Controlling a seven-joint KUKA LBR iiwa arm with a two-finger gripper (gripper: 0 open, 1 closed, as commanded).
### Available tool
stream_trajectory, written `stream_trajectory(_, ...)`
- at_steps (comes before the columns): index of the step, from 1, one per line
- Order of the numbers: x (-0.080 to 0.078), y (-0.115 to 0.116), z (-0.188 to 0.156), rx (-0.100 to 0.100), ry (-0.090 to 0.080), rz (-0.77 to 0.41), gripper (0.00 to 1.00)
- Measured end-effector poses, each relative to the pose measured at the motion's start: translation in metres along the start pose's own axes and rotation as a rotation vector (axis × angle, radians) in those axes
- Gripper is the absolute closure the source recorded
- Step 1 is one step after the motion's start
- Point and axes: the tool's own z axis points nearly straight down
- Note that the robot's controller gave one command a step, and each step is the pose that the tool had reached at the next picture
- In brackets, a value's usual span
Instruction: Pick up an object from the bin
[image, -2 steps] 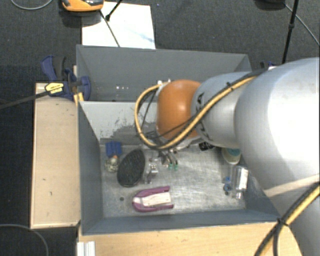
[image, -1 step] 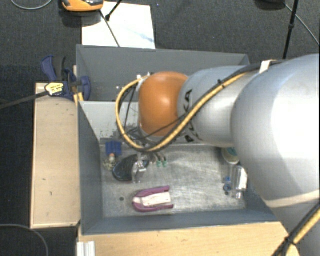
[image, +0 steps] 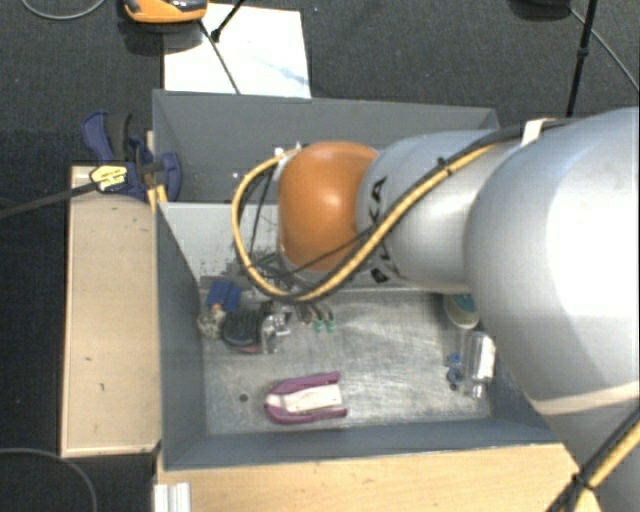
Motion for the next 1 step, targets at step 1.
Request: stream_trajectory(1, 0.0025, -0.0081, -0.146, 0.001, 0.0, -0.105, 1.0)
